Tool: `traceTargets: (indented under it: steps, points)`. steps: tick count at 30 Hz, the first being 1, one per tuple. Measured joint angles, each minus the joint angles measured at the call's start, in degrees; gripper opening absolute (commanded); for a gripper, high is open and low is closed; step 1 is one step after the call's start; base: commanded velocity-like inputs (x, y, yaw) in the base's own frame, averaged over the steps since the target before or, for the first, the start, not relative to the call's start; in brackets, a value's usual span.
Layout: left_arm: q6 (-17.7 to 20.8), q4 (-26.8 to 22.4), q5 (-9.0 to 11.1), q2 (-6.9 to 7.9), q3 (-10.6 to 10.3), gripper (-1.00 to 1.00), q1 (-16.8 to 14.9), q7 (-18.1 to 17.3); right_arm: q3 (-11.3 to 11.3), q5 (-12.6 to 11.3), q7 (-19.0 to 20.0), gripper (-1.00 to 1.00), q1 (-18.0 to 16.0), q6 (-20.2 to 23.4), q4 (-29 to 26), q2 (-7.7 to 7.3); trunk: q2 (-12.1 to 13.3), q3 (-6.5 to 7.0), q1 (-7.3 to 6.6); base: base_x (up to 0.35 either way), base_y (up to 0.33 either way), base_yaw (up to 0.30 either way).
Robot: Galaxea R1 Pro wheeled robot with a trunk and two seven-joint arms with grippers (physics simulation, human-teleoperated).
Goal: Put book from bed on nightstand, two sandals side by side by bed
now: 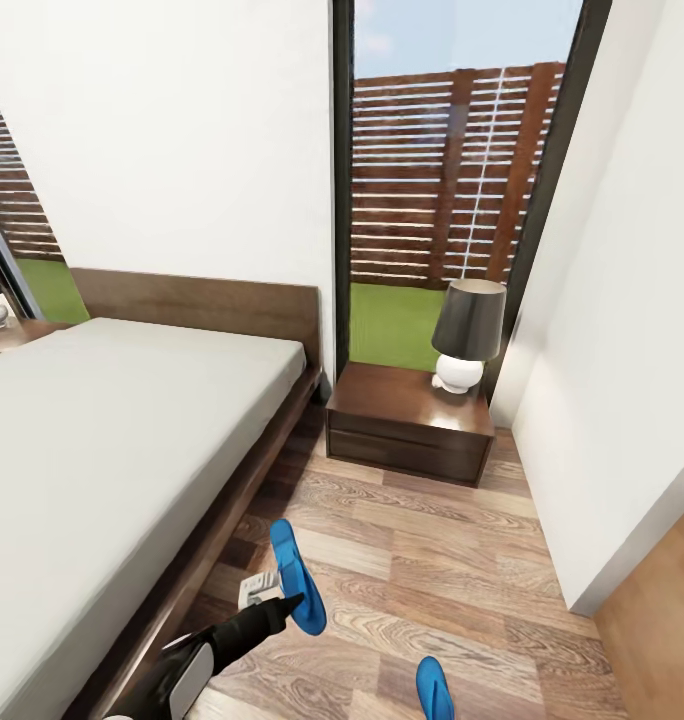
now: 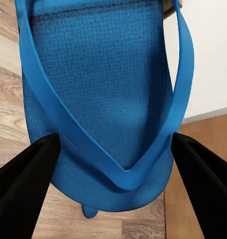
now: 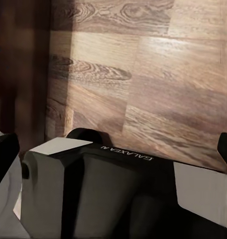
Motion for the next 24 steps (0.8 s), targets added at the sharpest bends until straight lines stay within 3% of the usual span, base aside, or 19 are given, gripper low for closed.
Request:
traceTargets:
  steps: [4, 6, 10, 14, 16, 20, 24]
  points:
    - [-0.02, 0.00, 0.02, -0.01, 0.00, -1.00, 0.00, 0.06, -1.04, -0.01, -0.03, 1.00, 0.00, 0.35, -1.73, -1.01, 0.00, 0.00, 0.00, 0.000, 0.000, 0.000]
    - [-0.03, 0.00, -0.01, -0.01, -0.03, -1.00, 0.00, 0.06, -1.40, 0.00, -0.10, 1.00, -0.01, 0.69, -5.13, -1.37, 0.00, 0.00, 0.00, 0.000, 0.000, 0.000]
    - [-0.10, 0.00, -0.09, -0.10, -0.12, -1.00, 0.00, 0.17, -1.68, 0.02, -2.15, 1.00, -0.01, 2.96, -19.92, -1.66, 0.00, 0.00, 0.00, 0.000, 0.000, 0.000]
    - [-0.16, -0.02, -0.12, -0.17, -0.14, -1.00, 0.00, 0.23, -1.65, 0.10, -14.11, 1.00, 0.00, 7.80, -33.65, -1.70, 0.00, 0.00, 0.00, 0.000, 0.000, 0.000]
    - [-0.19, -0.01, -0.13, -0.18, -0.14, -1.00, 0.00, 0.24, -1.64, 0.31, -24.55, 1.00, 0.00, 9.30, -39.20, -1.57, 0.00, 0.00, 0.00, 0.000, 0.000, 0.000]
    - [-0.20, 0.00, -0.13, -0.20, -0.14, -1.00, 0.00, 0.24, -1.62, 0.48, -40.29, 1.00, 0.00, 10.33, -46.86, -1.37, 0.00, 0.00, 0.00, 0.000, 0.000, 0.000]
    - [-0.20, 0.00, -0.13, -0.24, -0.14, -1.00, 0.00, 0.37, -1.61, 0.46, -47.25, 1.00, -0.04, 12.87, -49.72, -1.29, 0.00, 0.00, 0.00, 0.000, 0.000, 0.000]
